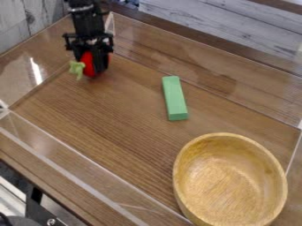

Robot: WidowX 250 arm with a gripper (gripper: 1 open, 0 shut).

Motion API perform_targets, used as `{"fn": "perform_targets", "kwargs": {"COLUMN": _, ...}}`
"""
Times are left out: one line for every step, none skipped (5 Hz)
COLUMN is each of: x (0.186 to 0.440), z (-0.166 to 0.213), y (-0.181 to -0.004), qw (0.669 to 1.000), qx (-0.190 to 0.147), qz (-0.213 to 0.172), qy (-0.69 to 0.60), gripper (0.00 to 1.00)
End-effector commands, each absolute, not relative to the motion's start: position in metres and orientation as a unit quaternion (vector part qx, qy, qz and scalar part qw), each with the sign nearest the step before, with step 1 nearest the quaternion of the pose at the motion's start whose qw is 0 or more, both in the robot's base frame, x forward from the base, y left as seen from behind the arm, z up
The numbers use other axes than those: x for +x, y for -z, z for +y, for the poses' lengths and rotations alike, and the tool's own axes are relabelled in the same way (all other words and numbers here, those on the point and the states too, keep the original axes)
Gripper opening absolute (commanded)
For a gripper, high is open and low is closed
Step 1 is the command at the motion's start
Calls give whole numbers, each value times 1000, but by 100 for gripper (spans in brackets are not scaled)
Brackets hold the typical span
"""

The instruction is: Move the red object to the right side of the table

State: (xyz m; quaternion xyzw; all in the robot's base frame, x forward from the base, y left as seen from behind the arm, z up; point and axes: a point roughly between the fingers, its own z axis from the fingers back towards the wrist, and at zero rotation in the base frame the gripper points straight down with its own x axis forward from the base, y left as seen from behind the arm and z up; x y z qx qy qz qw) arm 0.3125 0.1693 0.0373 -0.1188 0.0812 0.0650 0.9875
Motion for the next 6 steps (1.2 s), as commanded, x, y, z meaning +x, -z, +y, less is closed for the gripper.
{"fn": "perform_targets", "kwargs": {"x": 335, "z": 158, "y": -82, "qw": 994, "qx": -107, "qz": 31, "qy": -3, "gripper": 0}}
{"fn": "perform_targets", "kwargs": {"x": 346, "z": 135, "y": -91, "qw": 993, "qx": -115, "qz": 20, "qy": -3, "gripper": 0}}
{"fn": "perform_targets", "kwargs": {"x": 360, "z": 102, "y": -93, "qw": 992, "qx": -123, "qz": 17, "qy": 7, "gripper": 0}}
{"fn": "perform_targets", "kwargs": {"x": 356, "z": 75, "y": -106, "qw": 992, "qx": -123, "qz": 15, "qy": 30, "gripper": 0}}
{"fn": "perform_targets", "kwargs": {"x": 348, "z": 53, "y": -120, "qw": 992, "qx": -123, "qz": 11, "qy": 41, "gripper": 0}}
{"fn": "perform_targets", "kwargs": {"x": 350, "z": 26, "y": -112, "qw": 990, "qx": -122, "qz": 18, "qy": 69, "gripper": 0}}
